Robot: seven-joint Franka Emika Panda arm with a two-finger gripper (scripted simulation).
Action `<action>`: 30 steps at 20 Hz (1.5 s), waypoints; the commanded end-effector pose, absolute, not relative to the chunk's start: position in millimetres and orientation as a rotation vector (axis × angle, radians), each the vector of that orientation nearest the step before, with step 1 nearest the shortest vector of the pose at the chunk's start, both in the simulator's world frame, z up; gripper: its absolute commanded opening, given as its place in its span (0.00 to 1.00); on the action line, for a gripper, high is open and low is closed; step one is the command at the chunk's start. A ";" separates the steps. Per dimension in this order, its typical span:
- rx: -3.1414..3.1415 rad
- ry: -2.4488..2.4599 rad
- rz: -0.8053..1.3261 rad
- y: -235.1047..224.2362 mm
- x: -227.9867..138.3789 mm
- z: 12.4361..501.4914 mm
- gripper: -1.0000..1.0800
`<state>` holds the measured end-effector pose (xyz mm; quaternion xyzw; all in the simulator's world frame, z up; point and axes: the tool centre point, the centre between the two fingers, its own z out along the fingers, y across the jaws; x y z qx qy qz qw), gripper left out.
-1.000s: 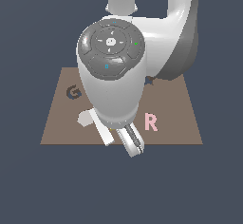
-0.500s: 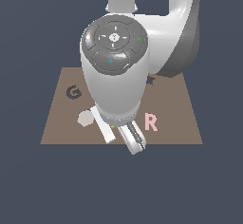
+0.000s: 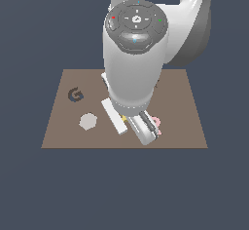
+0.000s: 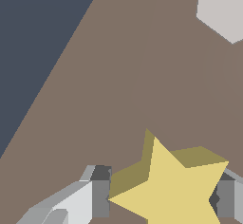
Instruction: Insert a designated object into the corresponding slot on a board.
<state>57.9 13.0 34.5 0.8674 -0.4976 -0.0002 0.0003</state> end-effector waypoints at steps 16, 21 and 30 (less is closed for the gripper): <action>2.771 -1.480 0.002 83.3 -49.4 39.2 0.00; 2.780 -1.464 0.003 96.6 -70.3 40.1 0.00; 2.785 -1.454 0.003 105.9 -84.0 40.6 0.00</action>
